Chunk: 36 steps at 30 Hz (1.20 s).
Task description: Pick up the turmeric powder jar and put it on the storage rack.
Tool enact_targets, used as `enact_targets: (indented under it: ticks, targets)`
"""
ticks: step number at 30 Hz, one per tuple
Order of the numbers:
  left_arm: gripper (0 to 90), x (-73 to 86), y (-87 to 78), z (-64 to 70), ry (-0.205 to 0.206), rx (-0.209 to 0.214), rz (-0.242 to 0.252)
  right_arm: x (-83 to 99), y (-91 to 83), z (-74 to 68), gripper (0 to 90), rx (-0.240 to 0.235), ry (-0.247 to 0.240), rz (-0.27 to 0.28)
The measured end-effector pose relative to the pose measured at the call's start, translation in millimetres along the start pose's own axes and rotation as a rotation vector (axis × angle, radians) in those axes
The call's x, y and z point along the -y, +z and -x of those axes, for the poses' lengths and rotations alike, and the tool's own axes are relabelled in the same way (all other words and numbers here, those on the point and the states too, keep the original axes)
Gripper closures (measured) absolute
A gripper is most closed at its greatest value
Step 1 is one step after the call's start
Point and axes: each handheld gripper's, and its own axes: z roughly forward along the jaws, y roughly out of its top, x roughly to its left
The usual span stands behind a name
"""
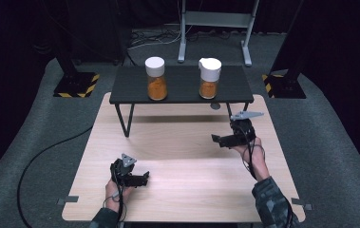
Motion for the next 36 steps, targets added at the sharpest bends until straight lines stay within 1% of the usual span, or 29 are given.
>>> enact_targets:
  ticks: [1,4,8,10,12,13,14,16,17,18,20,21,23,25,27,29,33,34,36]
  targets:
    - [2.0,0.0,0.0,0.0,0.0,0.0,0.0,0.0,0.0,0.0,1.7,0.0,0.0,0.0]
    - [2.0,0.0,0.0,0.0,0.0,0.0,0.0,23.0,3.1,-0.1,1.7,-0.004,0.033,-0.021]
    - [2.1,0.0,0.0,0.0,0.0,0.0,0.0,53.7,6.6,-1.3,1.3,0.002,0.068,-0.034]
    - [2.1,0.1,0.0,0.2,0.0,-0.001,0.0,70.5,9.4,-4.3,0.6,0.007,0.078,-0.04]
    - [2.1,-0.1,-0.1,0.2,0.0,-0.001,0.0,87.2,12.9,-7.3,0.1,0.008,0.1,-0.052]
    - [2.2,0.0,-0.1,0.2,0.0,-0.001,0.0,101.2,16.9,-11.3,0.0,0.015,0.104,-0.073]
    - [2.2,0.0,-0.1,0.2,0.0,-0.001,0.0,101.2,16.9,-11.3,0.0,0.015,0.104,-0.073]
    - [2.2,0.0,-0.1,0.2,0.0,-0.001,0.0,112.9,18.2,-16.1,0.0,0.03,0.107,-0.086]
    - [2.2,0.0,-0.1,0.3,0.0,-0.001,0.0,123.9,16.9,-17.2,0.0,0.036,0.126,-0.077]
    - [2.2,0.0,-0.1,0.3,0.0,-0.001,0.0,123.9,16.9,-17.2,0.0,0.036,0.126,-0.077]
    - [2.2,0.0,-0.1,0.3,0.0,-0.001,-0.001,132.7,15.3,-21.4,0.0,0.062,0.127,-0.062]
    - [2.2,0.0,-0.1,0.3,0.0,-0.001,0.0,134.7,14.8,-21.4,0.0,0.064,0.135,-0.063]
    - [2.2,0.0,-0.1,0.2,0.0,-0.001,0.0,140.3,11.5,-21.8,0.0,0.067,0.139,-0.029]
    - [2.2,0.0,0.0,0.0,0.001,0.0,0.0,141.4,11.9,-19.3,0.0,0.06,0.148,-0.029]
    - [2.2,0.0,0.0,0.0,0.001,0.0,0.0,142.8,11.7,-20.6,0.0,0.066,0.148,-0.021]
    - [2.2,0.0,0.0,0.1,0.001,0.0,0.0,142.2,12.0,-20.5,0.0,0.066,0.147,-0.024]
    - [2.2,0.2,0.3,-1.2,0.001,0.005,0.002,137.0,15.1,-20.2,0.0,0.066,0.139,-0.054]
    - [2.2,-0.1,0.4,-2.0,0.002,0.004,0.002,137.0,15.1,-20.2,0.0,0.066,0.139,-0.054]
    - [2.2,-0.3,1.1,-2.4,-0.004,0.002,0.004,136.8,15.1,-23.1,0.2,0.08,0.137,-0.055]
